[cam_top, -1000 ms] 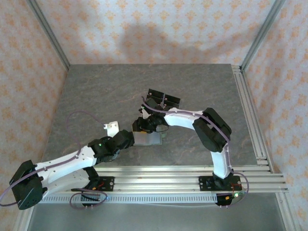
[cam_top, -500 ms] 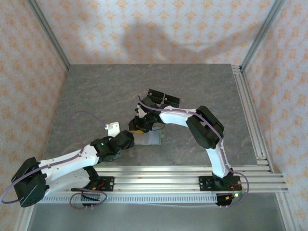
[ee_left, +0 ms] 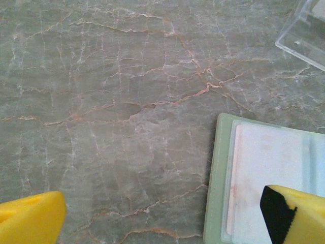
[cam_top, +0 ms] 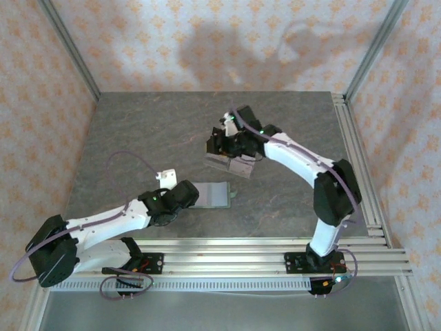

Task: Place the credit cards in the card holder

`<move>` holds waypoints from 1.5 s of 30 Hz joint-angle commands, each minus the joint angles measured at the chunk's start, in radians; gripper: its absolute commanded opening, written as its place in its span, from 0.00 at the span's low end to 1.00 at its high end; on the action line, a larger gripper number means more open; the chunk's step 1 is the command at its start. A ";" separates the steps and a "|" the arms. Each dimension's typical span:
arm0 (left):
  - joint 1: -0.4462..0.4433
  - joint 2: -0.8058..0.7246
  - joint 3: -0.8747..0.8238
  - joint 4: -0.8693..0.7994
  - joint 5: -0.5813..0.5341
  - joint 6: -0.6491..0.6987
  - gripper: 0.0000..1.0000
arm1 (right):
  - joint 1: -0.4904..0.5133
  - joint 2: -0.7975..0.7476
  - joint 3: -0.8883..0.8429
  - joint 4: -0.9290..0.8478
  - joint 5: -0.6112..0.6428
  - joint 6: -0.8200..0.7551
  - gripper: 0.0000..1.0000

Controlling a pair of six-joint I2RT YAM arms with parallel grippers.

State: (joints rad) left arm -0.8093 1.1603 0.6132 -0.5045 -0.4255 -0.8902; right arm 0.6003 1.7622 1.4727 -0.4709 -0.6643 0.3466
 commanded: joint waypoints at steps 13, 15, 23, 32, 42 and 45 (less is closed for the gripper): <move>0.186 0.104 0.093 0.069 0.031 0.111 1.00 | 0.011 0.100 0.042 -0.384 0.583 -0.582 0.41; 0.189 0.115 0.106 0.060 0.023 0.118 1.00 | 0.016 0.108 0.025 -0.357 0.593 -0.608 0.41; 0.191 0.159 0.143 0.029 0.037 0.141 1.00 | 0.024 0.160 0.049 -0.346 0.620 -0.626 0.40; 0.193 0.165 0.137 0.040 0.042 0.137 1.00 | 0.046 0.210 0.064 -0.341 0.651 -0.626 0.38; 0.193 0.186 0.135 0.049 0.063 0.134 1.00 | 0.050 0.223 0.072 -0.319 0.678 -0.633 0.37; 0.194 0.191 0.135 0.049 0.065 0.134 1.00 | 0.052 0.229 0.075 -0.324 0.665 -0.640 0.34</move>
State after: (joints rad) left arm -0.6216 1.3426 0.7361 -0.4522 -0.3553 -0.7601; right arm 0.6476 1.9743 1.5188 -0.7956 -0.0177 -0.2764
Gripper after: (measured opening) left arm 0.998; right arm 0.339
